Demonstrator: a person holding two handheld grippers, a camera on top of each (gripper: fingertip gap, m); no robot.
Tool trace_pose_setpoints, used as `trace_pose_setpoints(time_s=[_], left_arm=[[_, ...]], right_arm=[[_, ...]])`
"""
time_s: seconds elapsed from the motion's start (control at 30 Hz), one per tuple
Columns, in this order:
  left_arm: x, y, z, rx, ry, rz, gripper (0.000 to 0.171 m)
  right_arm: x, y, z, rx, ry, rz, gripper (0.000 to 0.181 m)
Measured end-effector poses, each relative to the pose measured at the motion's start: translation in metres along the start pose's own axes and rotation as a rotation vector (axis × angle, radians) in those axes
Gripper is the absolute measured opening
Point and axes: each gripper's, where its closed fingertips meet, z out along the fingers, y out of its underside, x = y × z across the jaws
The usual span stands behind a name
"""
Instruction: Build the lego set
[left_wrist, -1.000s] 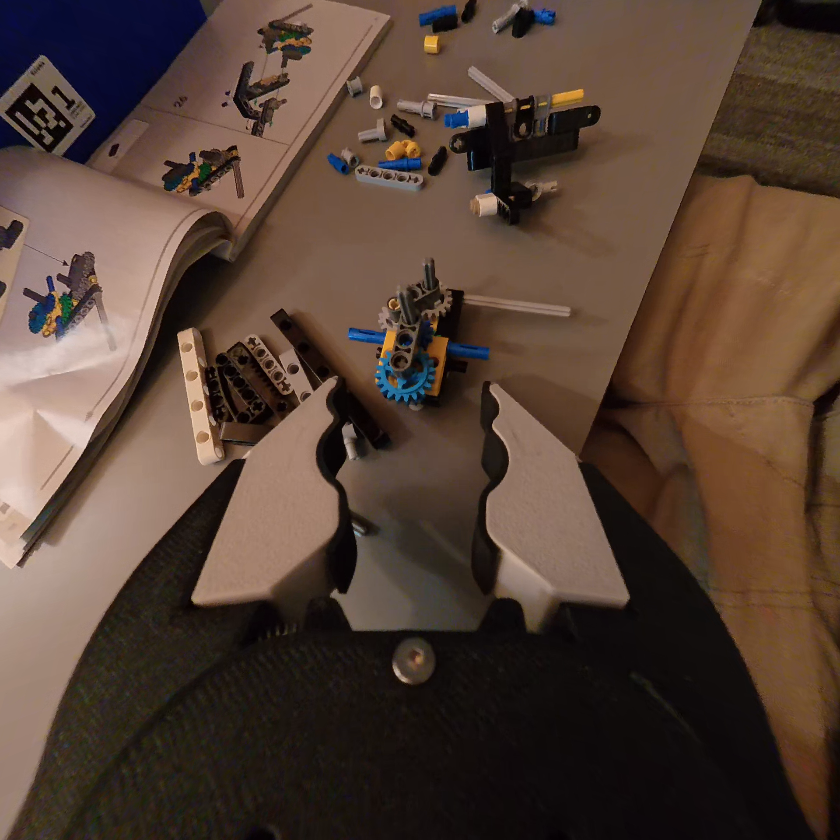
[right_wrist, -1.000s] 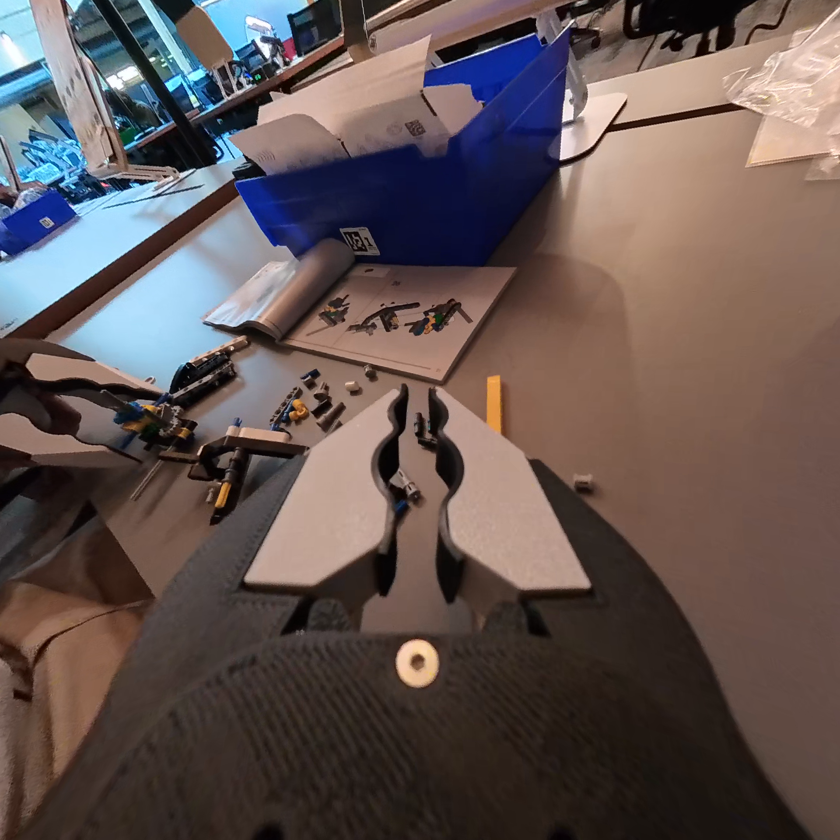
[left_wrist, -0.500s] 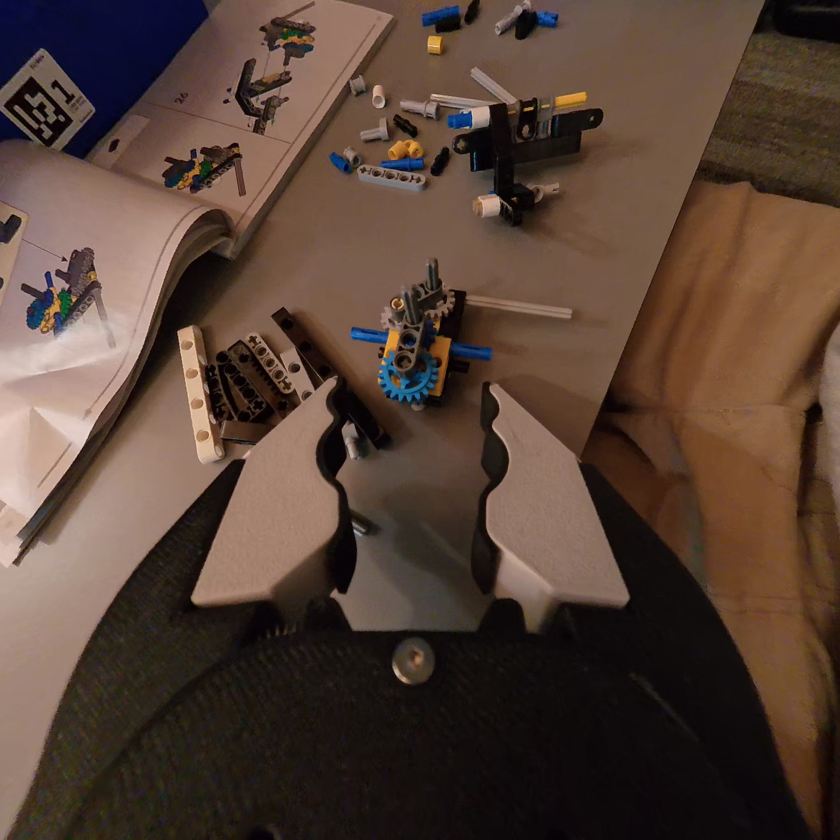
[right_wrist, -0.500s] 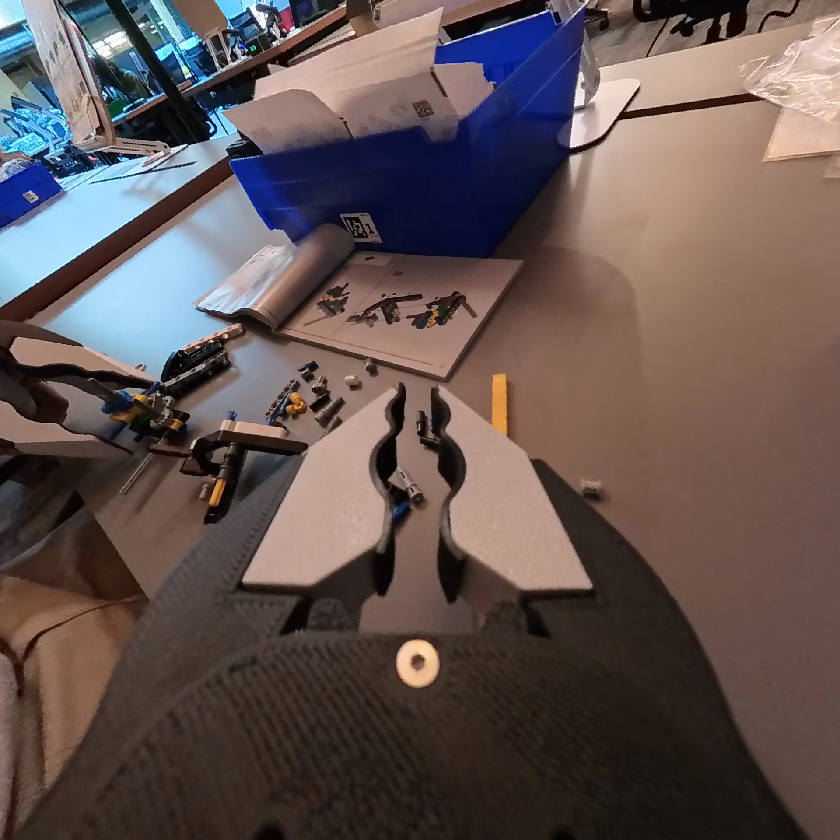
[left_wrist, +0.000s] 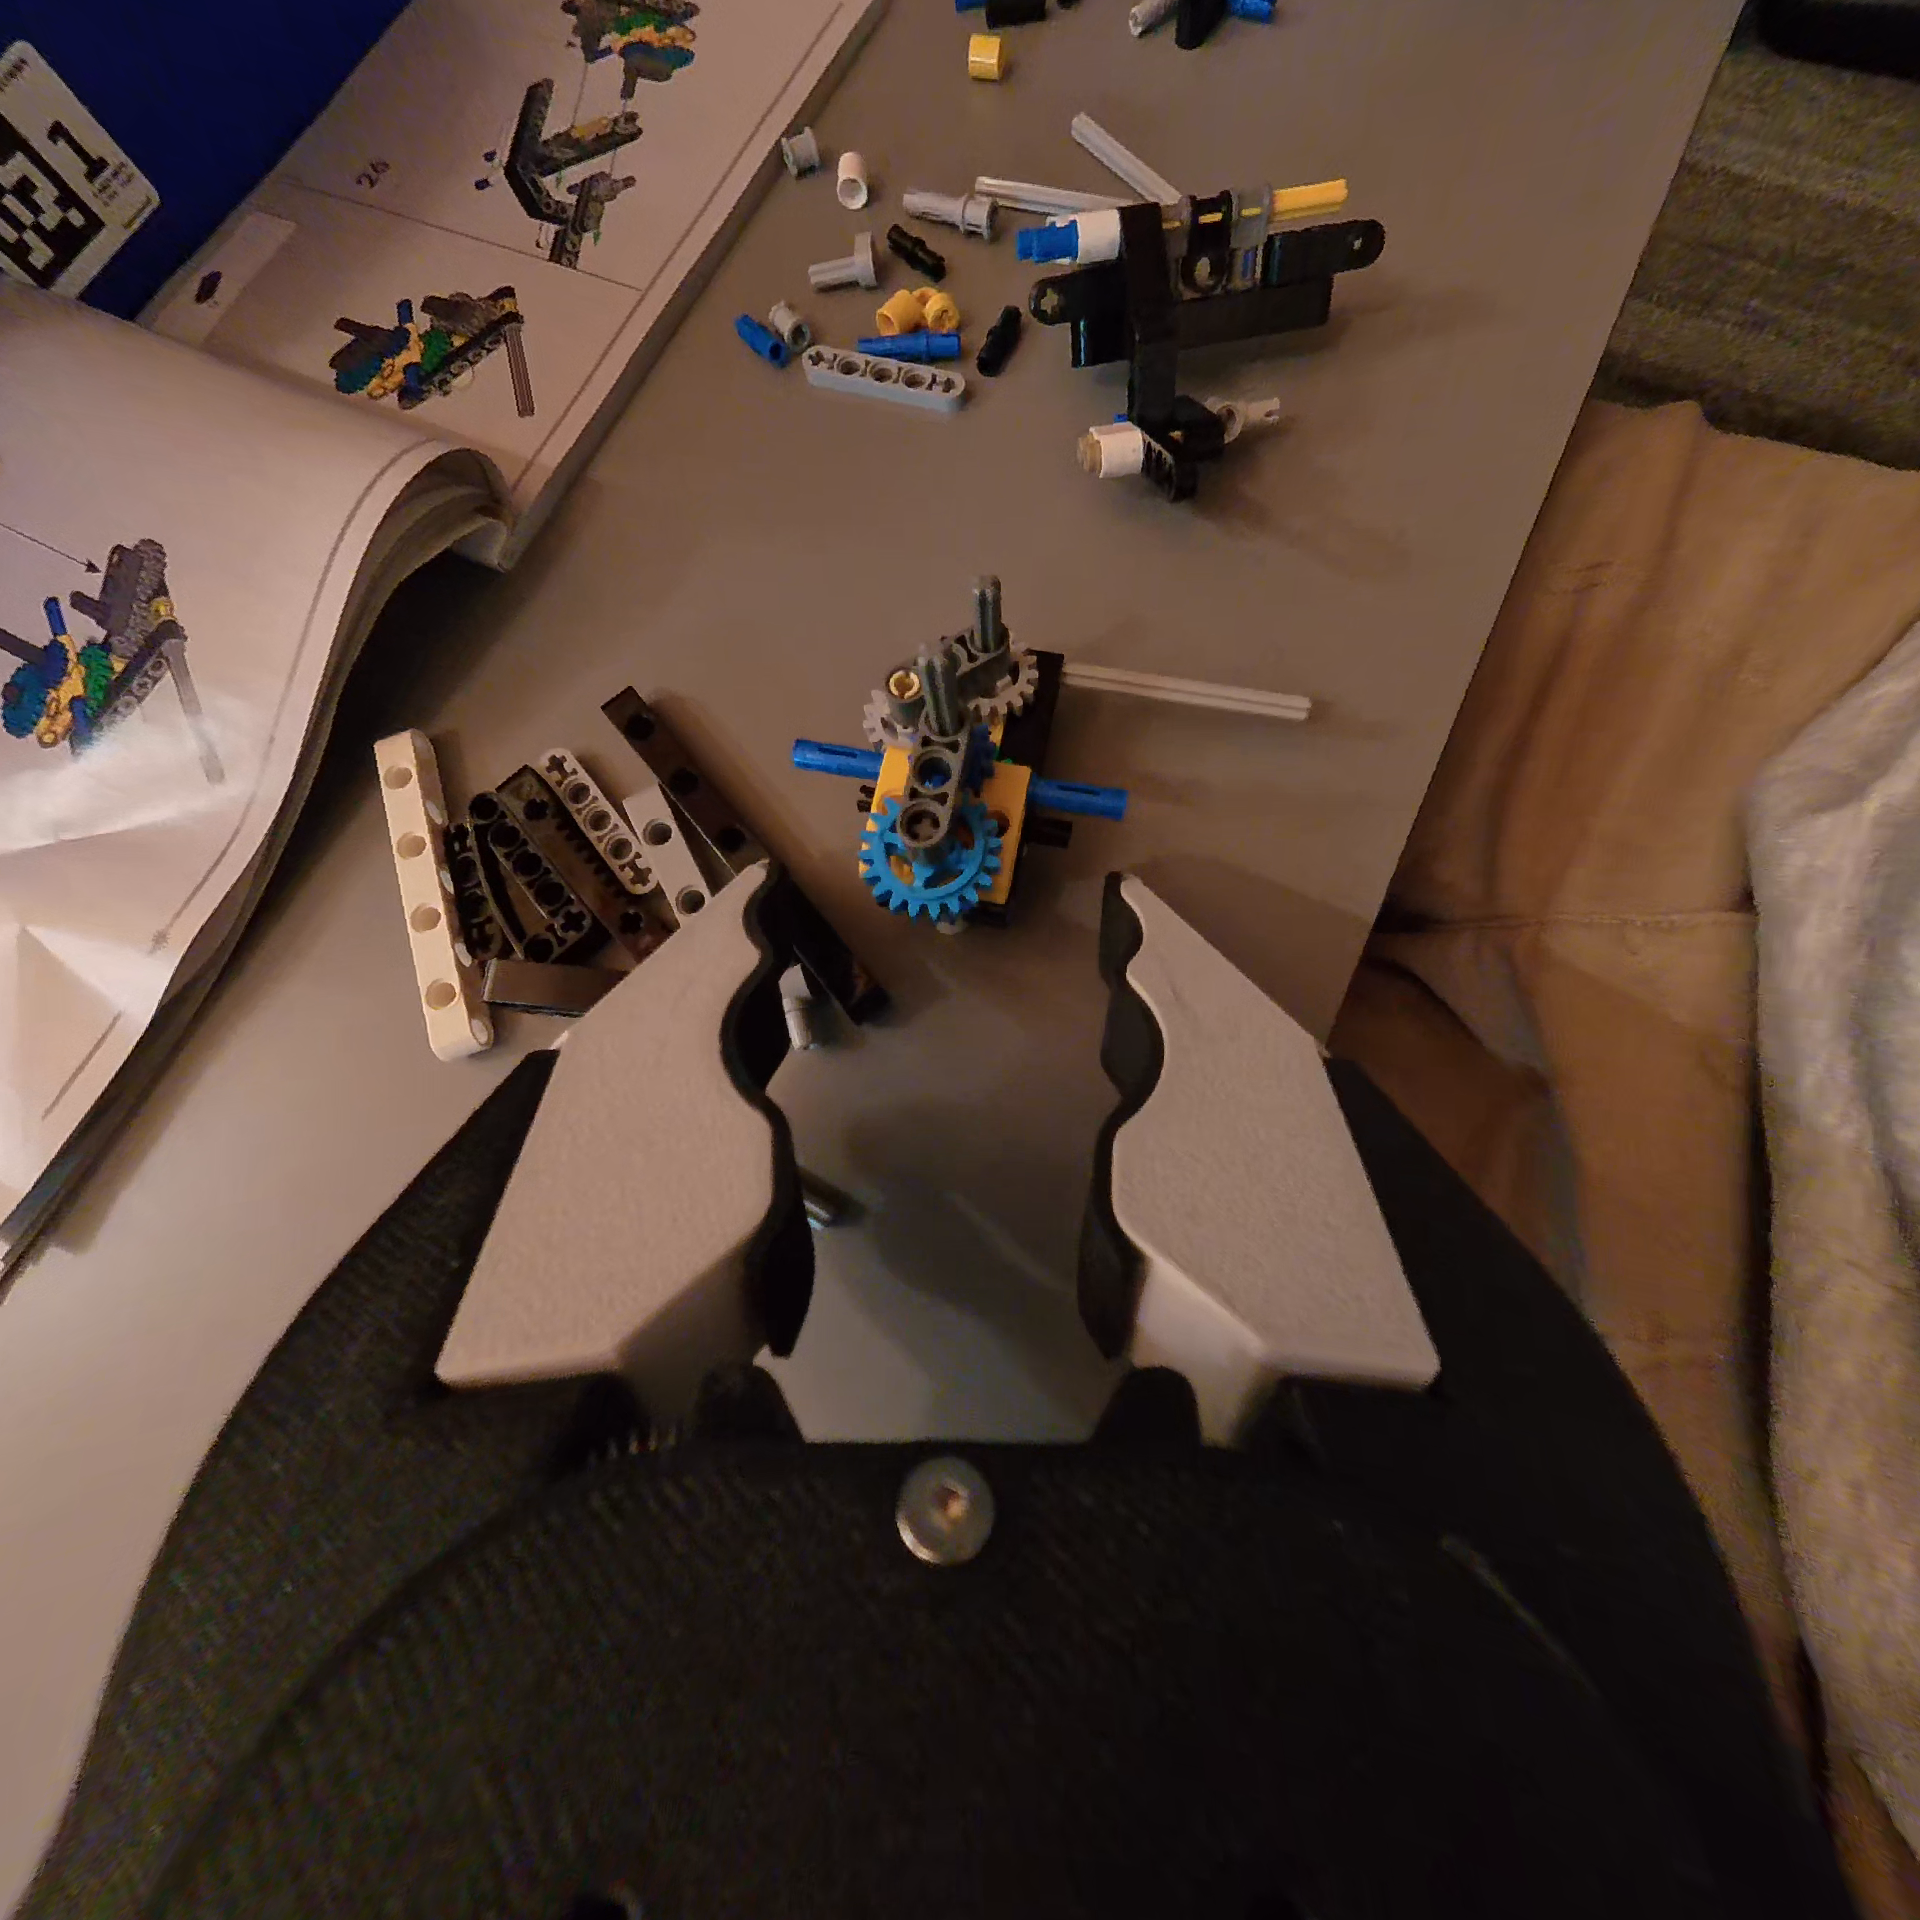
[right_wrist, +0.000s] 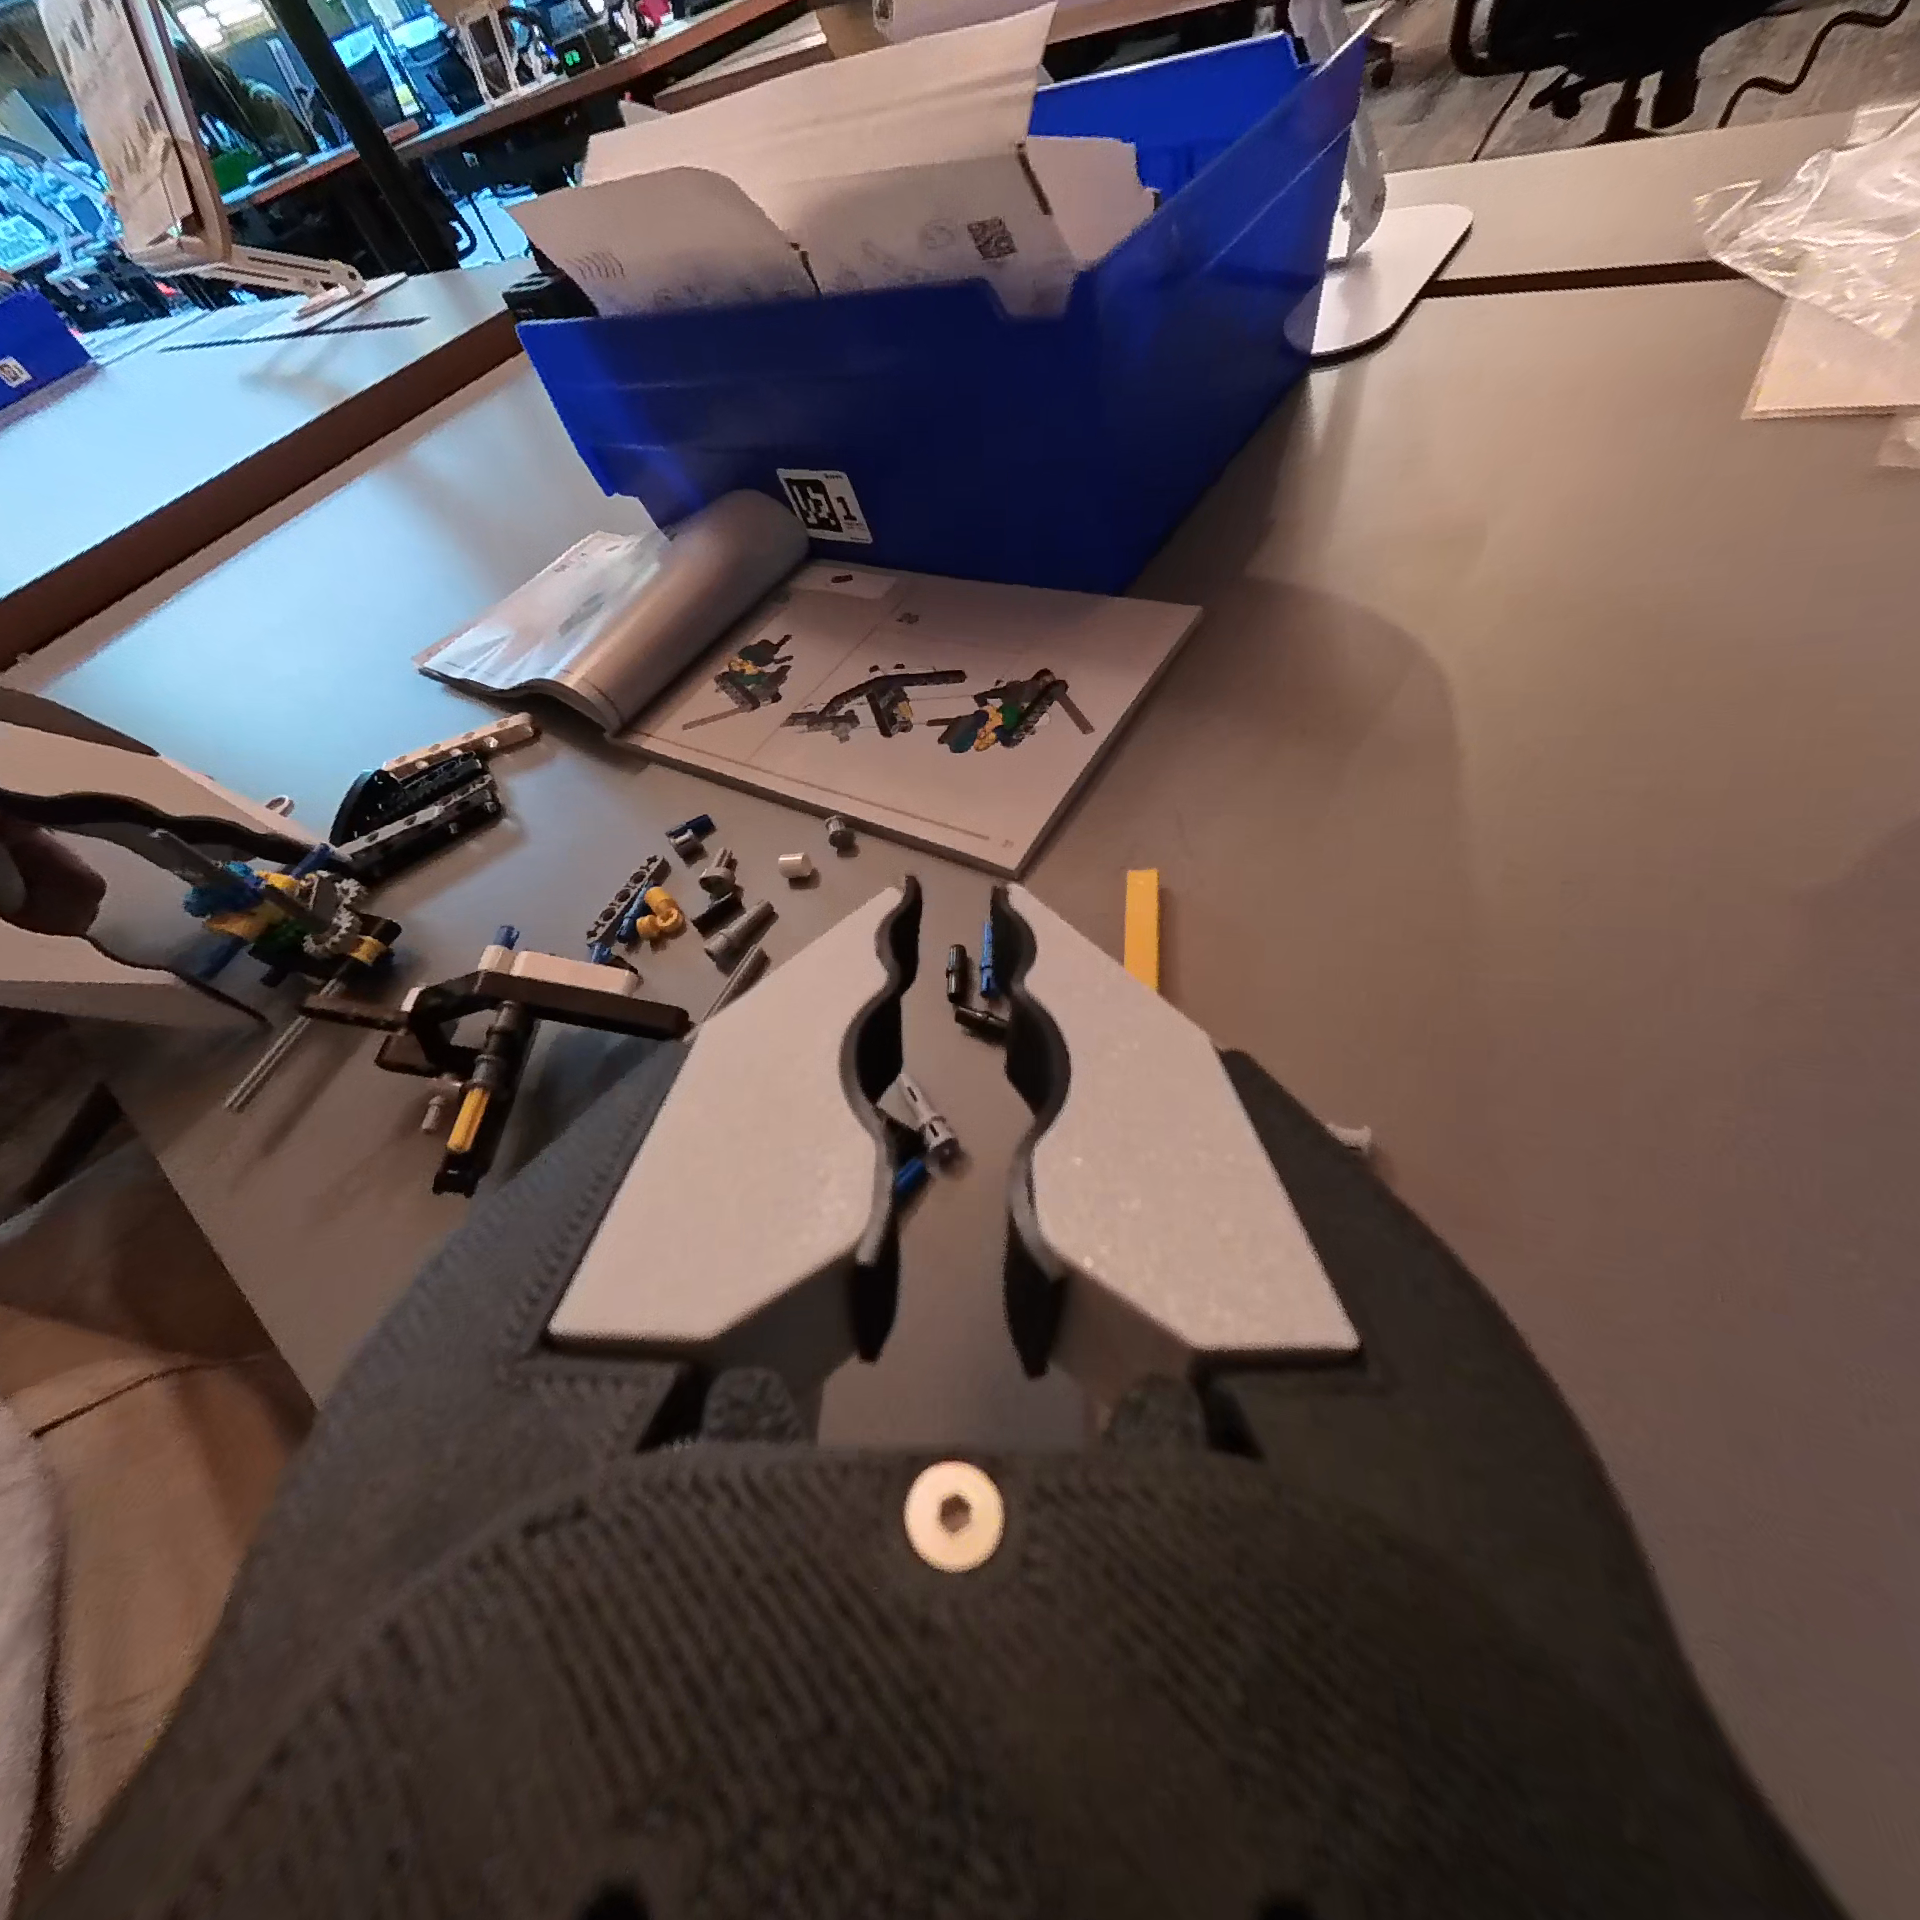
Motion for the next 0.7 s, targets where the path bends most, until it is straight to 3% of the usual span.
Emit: trace_pose_setpoints(time_s=[0.17, 0.33, 0.5, 0.7], left_arm=[[0.0, -0.001, 0.001, 0.005, 0.009, 0.001, 0.056], [-0.002, -0.007, -0.001, 0.041, 0.02, -0.011, 0.044], [-0.003, -0.01, -0.003, 0.067, 0.04, -0.046, 0.033], [-0.003, -0.011, -0.004, 0.072, 0.043, -0.045, 0.026]], right_arm=[[-0.017, -0.005, 0.005, 0.003, 0.015, -0.131, 0.017], [-0.117, -0.017, 0.025, -0.01, -0.215, -0.234, 0.028], [-0.193, 0.016, 0.053, -0.221, -0.407, -0.273, 0.032], [-0.213, 0.044, 0.073, -0.383, -0.413, -0.37, 0.037]])
